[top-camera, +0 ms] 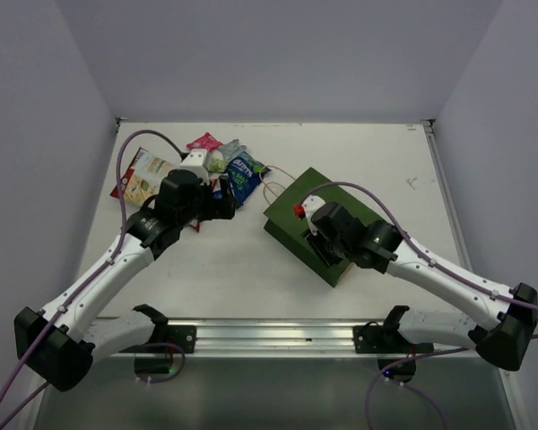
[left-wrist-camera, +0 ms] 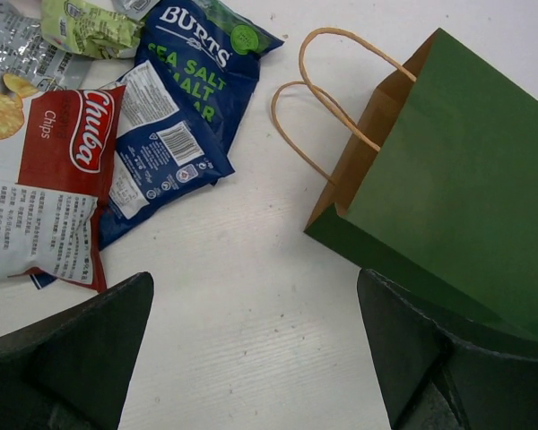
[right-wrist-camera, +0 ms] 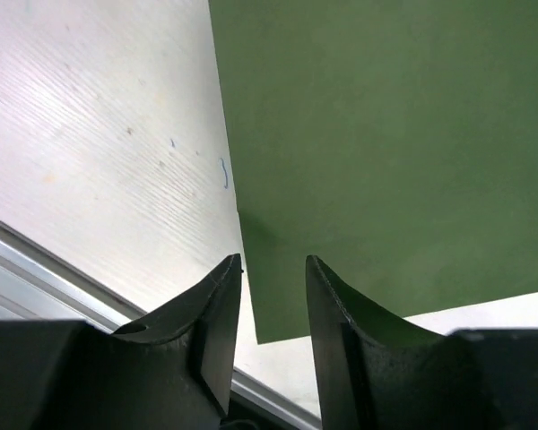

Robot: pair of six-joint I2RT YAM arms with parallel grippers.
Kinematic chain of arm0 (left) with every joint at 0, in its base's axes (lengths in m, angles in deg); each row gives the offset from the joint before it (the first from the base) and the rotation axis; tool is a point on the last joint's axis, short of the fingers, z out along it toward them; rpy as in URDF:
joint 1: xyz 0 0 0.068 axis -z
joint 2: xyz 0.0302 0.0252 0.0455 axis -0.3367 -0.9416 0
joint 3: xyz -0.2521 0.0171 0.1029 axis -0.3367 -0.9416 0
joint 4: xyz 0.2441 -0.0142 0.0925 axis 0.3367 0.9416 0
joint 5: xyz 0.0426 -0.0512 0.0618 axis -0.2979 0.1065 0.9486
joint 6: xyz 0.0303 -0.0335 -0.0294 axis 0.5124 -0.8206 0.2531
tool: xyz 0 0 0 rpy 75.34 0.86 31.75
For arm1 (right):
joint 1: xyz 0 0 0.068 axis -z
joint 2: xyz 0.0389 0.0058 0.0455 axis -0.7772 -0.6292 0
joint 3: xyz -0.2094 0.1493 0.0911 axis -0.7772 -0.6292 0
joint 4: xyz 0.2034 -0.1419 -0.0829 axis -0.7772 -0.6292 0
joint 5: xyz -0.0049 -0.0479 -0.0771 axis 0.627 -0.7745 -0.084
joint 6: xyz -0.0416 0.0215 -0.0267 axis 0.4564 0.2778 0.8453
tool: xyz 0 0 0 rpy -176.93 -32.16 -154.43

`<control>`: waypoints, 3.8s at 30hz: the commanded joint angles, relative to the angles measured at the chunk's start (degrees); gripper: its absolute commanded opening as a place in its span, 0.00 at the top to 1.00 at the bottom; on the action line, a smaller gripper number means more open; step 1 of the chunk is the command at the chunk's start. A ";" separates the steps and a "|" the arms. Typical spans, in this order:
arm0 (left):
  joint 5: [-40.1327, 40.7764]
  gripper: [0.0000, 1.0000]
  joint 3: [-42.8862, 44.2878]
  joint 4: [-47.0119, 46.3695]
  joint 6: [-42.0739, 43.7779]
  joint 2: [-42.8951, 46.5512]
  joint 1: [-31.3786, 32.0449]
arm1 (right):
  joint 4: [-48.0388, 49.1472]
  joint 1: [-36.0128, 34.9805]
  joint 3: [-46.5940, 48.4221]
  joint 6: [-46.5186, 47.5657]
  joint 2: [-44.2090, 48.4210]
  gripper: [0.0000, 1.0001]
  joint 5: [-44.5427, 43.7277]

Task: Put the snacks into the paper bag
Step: Move the paper bag to the center of the board, then adjust the paper bag at the center of the board.

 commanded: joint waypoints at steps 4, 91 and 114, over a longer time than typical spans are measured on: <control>0.39 0.00 5.08 -1.04 -1.83 -1.43 -0.05 | 0.05 -0.24 12.97 -6.18 -5.06 0.46 -0.96; 9.53 0.00 9.56 19.10 -5.61 14.83 -0.05 | 16.57 10.57 47.97 -8.83 -24.50 1.00 10.28; 8.57 0.00 10.62 16.90 -7.20 12.37 -0.05 | 18.09 14.79 28.63 -7.95 -14.04 0.76 6.86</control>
